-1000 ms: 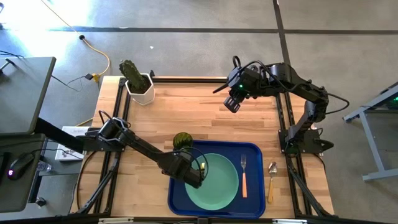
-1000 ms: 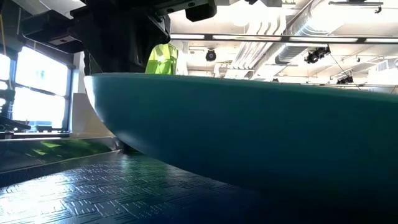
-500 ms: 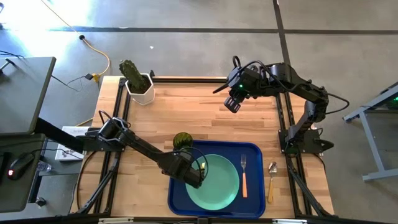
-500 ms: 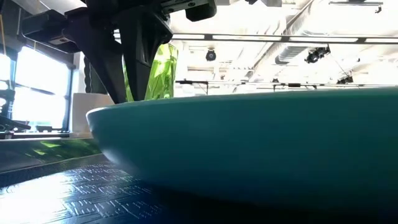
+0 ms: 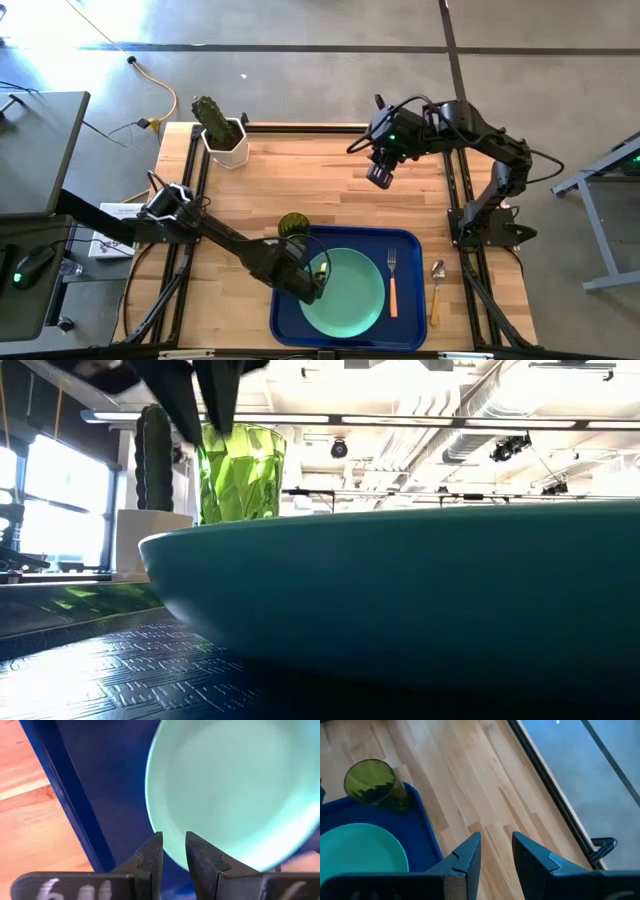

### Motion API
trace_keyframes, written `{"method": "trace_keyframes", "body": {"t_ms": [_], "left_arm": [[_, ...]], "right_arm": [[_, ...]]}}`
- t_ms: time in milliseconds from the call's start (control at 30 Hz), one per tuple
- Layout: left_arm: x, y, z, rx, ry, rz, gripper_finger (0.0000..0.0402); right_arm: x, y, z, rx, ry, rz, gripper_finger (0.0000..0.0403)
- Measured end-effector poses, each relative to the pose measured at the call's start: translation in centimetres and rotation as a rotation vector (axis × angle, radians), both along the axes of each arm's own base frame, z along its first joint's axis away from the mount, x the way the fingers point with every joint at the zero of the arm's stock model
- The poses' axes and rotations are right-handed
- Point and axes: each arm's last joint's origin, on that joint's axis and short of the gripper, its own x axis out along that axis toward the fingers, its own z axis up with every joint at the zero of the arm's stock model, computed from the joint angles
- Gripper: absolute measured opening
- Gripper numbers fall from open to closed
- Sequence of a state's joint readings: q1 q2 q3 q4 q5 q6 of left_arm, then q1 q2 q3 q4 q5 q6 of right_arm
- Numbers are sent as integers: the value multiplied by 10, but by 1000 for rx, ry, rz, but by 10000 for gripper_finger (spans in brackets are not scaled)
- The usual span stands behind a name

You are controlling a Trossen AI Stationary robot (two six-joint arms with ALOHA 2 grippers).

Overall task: Pick and place plate/cup/fork/spoon on tray
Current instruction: Put the yellow spoon to the right of the orange fork on the blue tray

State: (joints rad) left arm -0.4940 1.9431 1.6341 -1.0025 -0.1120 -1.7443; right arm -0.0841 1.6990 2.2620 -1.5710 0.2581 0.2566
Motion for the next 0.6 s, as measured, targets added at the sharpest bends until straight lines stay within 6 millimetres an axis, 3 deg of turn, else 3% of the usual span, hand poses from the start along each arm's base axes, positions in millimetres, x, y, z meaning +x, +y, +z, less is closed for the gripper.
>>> {"method": "trace_keyframes", "body": {"t_ms": [300,600], "left_arm": [[-27,7,58,68,-197,-78,74],[-61,34,117,317,-380,-352,74]], "right_arm": [[-19,3,13,44,-55,35,103],[-21,16,15,215,-118,-73,103]]}}
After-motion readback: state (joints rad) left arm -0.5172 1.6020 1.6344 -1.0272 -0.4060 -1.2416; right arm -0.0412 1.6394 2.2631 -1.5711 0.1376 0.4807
